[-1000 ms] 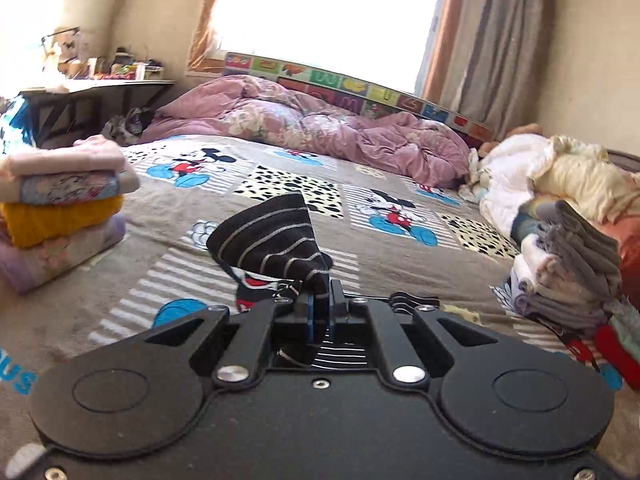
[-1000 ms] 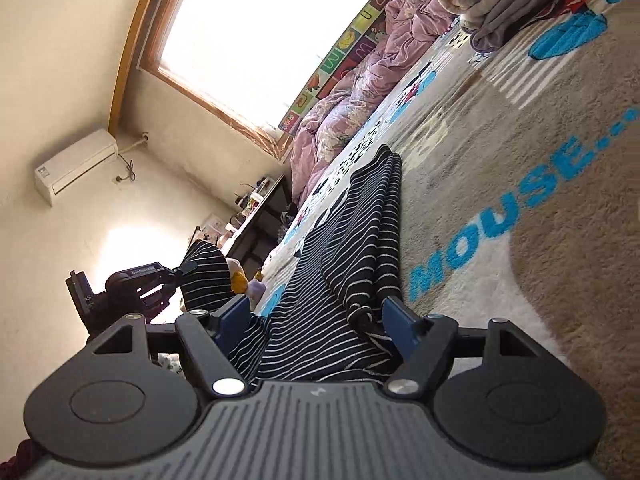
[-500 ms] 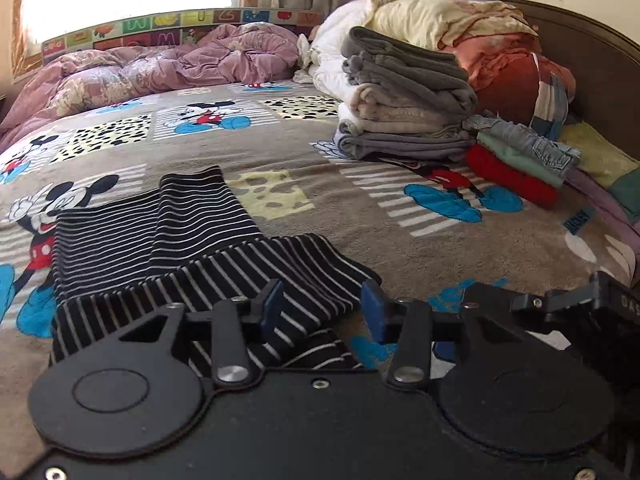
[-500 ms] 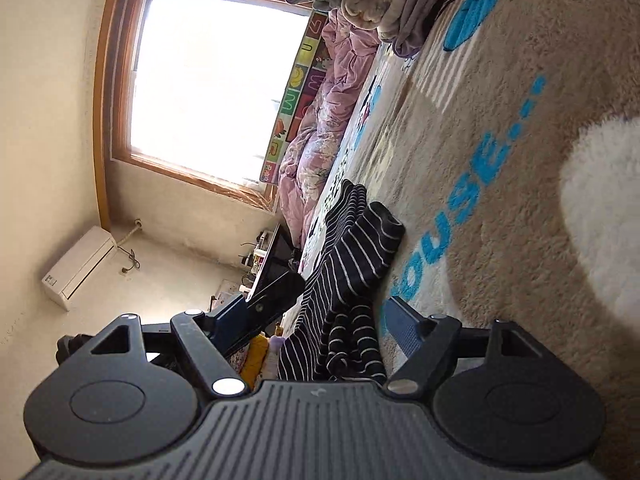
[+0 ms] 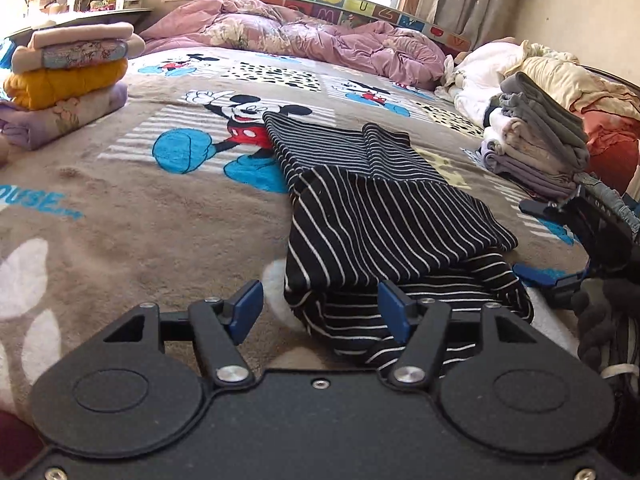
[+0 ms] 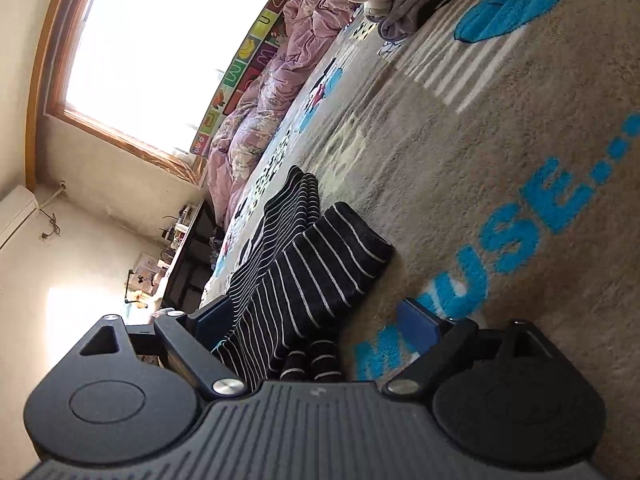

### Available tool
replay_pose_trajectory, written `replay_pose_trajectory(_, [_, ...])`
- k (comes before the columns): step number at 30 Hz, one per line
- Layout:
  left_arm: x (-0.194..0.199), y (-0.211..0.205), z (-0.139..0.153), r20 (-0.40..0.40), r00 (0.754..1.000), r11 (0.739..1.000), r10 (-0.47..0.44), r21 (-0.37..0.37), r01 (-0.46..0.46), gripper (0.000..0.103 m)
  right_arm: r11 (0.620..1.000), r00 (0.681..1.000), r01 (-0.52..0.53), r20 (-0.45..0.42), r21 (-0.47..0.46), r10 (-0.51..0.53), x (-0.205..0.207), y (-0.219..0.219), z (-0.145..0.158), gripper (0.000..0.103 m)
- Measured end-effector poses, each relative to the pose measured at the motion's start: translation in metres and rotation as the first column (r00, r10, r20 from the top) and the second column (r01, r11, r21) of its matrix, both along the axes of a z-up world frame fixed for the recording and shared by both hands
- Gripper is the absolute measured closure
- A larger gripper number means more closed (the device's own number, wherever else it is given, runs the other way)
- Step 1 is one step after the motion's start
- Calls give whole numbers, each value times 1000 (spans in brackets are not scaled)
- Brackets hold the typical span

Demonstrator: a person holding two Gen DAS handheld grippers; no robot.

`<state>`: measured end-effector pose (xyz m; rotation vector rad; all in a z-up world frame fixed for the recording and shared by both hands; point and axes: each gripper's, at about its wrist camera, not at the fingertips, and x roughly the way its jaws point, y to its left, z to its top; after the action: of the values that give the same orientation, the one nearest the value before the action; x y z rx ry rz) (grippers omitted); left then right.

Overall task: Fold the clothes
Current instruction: 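Grasp the folded striped garment edge with the right gripper and lift it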

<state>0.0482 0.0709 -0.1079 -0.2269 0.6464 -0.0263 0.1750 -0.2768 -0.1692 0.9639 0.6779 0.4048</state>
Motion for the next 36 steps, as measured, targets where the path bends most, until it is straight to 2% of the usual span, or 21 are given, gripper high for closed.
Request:
replay_pose_trajectory(3, [-1,1,-13,-19,1000,1000,14,-12,-14,41,999,999,26,-18,-37,-27,14,9,5,19])
replay_pose_trajectory(5, [-2,1,-19,-17,1000,1000,17,-13,-17,41,998,999,39,-24,-42,-40,22,12,6,30])
replay_pose_trajectory(6, [-2,0,-20,-13,1000,1000,16,-10,-16,41,999,999,37,-19,-35,-38,24,12,7,32])
replay_pose_trajectory(7, [-1,-1,-21,-8,1000,1000,17,-7,-17,41,999,999,35,-13,-27,-35,27,13,7,37])
replay_pose_trajectory(8, [0,-2,-21,1,1000,1000,23,-7,-23,42,999,999,32,-7,-20,-33,30,13,8,48])
replay_pose_trajectory(9, [1,-2,-21,10,1000,1000,27,-9,-27,46,999,1000,30,-1,-12,-30,33,13,8,56])
replay_pose_trajectory(10, [2,-1,-21,17,999,999,32,-8,-32,52,1000,1000,28,4,-5,-28,35,14,9,74])
replay_pose_trajectory(11, [4,-1,-22,16,999,999,38,1,-38,66,1000,1000,25,10,3,-25,38,14,9,87])
replay_pose_trajectory(12, [6,-1,-23,10,999,999,46,11,-46,75,1000,1000,23,16,10,-23,41,14,10,90])
replay_pose_trajectory(14, [7,-1,-23,15,999,999,48,11,-48,88,1000,999,18,28,25,-18,46,15,11,92])
replay_pose_trajectory(17, [3,-10,-18,53,999,998,13,59,-16,91,998,996,4,86,66,-9,49,12,27,95])
replay_pose_trajectory(20, [-1,-32,-14,89,994,983,-57,180,40,91,996,988,-14,152,83,2,51,7,47,96])
replay_pose_trajectory(22, [-3,-50,-15,103,988,957,-114,279,82,91,996,985,-19,174,86,4,53,2,56,96])
replay_pose_trajectory(24, [-5,-67,-20,103,980,911,-171,394,118,90,996,982,-21,188,86,5,56,-3,63,96])
replay_pose_trajectory(25, [-5,-73,-23,88,975,893,-202,426,146,88,996,982,-22,189,82,6,57,-6,65,96])
replay_pose_trajectory(26, [-6,-77,-25,75,971,877,-228,450,171,77,997,982,-22,188,76,7,58,-9,65,96])
replay_pose_trajectory(27, [-8,-78,-25,67,968,872,-242,451,188,70,998,983,-23,184,67,10,58,-12,65,96])
replay_pose_trajectory(30, [-14,-71,-18,50,960,879,-274,418,229,61,998,986,-17,167,59,7,55,-21,58,96])
replay_pose_trajectory(34, [-17,-61,-10,70,974,907,-217,384,174,61,997,988,-4,156,76,-8,50,-31,49,96])
replay_pose_trajectory(36, [-13,-60,-7,80,976,910,-205,383,159,61,996,988,3,151,92,-17,49,-34,46,96])
